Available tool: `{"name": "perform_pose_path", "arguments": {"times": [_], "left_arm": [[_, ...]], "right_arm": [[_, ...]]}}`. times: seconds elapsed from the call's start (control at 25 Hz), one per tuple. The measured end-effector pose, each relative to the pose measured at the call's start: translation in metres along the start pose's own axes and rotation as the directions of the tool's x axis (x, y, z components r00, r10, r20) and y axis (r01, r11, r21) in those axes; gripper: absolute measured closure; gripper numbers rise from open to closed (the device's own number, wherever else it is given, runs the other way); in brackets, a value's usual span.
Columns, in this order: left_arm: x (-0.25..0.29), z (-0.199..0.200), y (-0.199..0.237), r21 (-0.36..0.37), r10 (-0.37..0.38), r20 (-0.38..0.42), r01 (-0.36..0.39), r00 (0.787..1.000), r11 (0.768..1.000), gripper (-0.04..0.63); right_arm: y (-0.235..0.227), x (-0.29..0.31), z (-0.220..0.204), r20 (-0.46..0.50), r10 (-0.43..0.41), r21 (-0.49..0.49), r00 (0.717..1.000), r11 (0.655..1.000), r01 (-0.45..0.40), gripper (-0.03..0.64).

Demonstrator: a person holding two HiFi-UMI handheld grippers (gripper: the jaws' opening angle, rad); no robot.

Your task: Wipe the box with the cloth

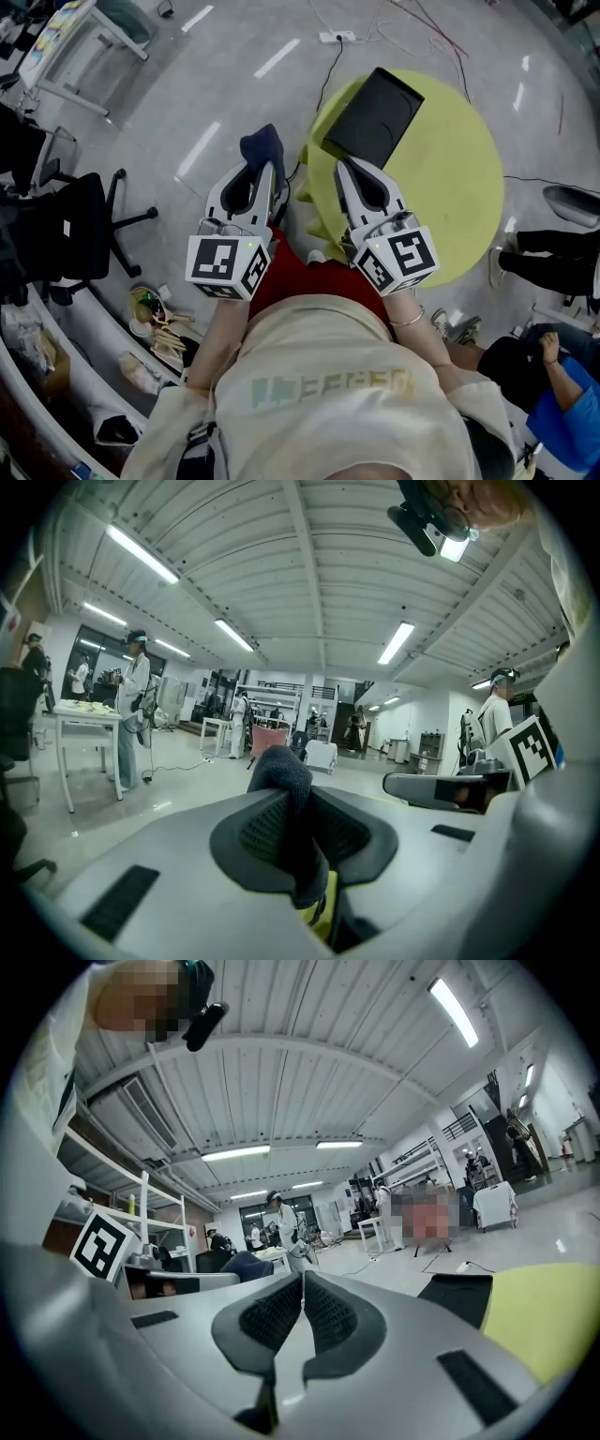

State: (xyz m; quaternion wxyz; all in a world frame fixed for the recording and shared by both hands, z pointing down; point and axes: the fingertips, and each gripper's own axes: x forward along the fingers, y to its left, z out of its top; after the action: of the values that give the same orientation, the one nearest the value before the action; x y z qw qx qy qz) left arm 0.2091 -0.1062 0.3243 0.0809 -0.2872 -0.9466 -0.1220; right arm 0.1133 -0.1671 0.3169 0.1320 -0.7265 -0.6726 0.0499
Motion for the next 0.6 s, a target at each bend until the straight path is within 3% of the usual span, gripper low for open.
{"name": "perform_pose_path", "arguments": {"times": [0.32,0.6], "left_arm": [[0.076,0.024,0.083,0.009,-0.139,-0.036,0.140,0.990,0.990,0.531],[0.133,0.040,0.154,0.008,-0.294,-0.086,0.296,0.952,0.955,0.532]], "right_arm": [[-0.017,0.104,0.007,0.015,-0.129,0.028,0.992,0.991,0.128,0.578],[-0.019,0.185,0.012,0.022,-0.278,0.033,0.960,0.960,0.278,0.578]]}}
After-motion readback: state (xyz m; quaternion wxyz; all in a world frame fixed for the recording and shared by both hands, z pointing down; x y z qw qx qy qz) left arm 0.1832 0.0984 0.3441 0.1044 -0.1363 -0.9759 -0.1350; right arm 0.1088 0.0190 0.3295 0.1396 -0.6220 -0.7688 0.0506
